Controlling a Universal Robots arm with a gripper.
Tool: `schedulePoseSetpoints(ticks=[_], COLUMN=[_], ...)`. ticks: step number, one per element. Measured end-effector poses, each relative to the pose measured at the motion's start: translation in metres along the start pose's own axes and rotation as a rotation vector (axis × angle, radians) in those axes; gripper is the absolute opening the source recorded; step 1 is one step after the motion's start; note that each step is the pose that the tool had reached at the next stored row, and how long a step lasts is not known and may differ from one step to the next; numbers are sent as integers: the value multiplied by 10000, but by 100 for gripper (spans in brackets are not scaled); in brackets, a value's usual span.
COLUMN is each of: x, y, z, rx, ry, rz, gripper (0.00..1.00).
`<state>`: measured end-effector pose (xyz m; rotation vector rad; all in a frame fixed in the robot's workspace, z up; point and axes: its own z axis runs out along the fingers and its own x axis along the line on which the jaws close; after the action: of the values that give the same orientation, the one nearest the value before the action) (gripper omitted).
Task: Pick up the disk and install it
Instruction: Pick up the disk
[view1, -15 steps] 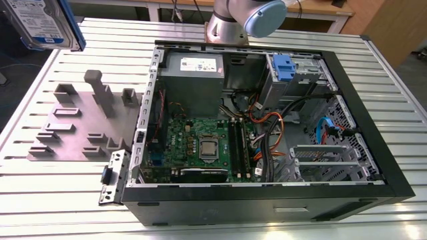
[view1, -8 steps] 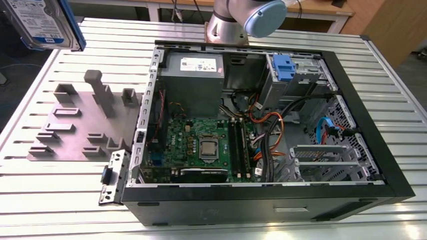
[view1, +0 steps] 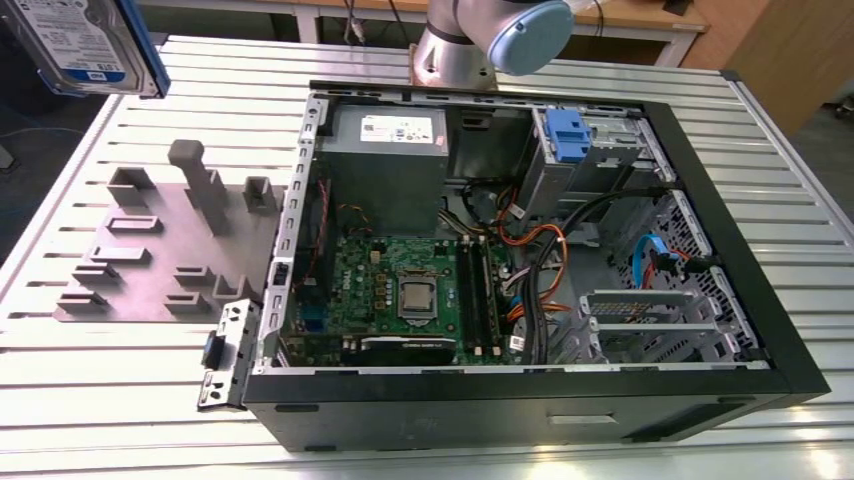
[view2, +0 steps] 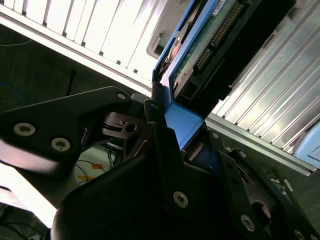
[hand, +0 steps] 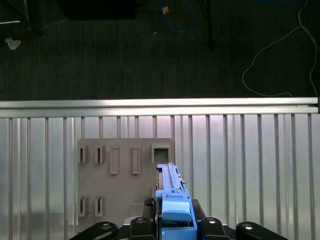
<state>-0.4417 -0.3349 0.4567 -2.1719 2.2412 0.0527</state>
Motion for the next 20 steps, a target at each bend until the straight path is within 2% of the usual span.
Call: schedulePoseSetpoints(ticks=[20], x=[-9], y=[2], z=[-236], rx=[0], ry=[0], rz=[0], gripper=[37])
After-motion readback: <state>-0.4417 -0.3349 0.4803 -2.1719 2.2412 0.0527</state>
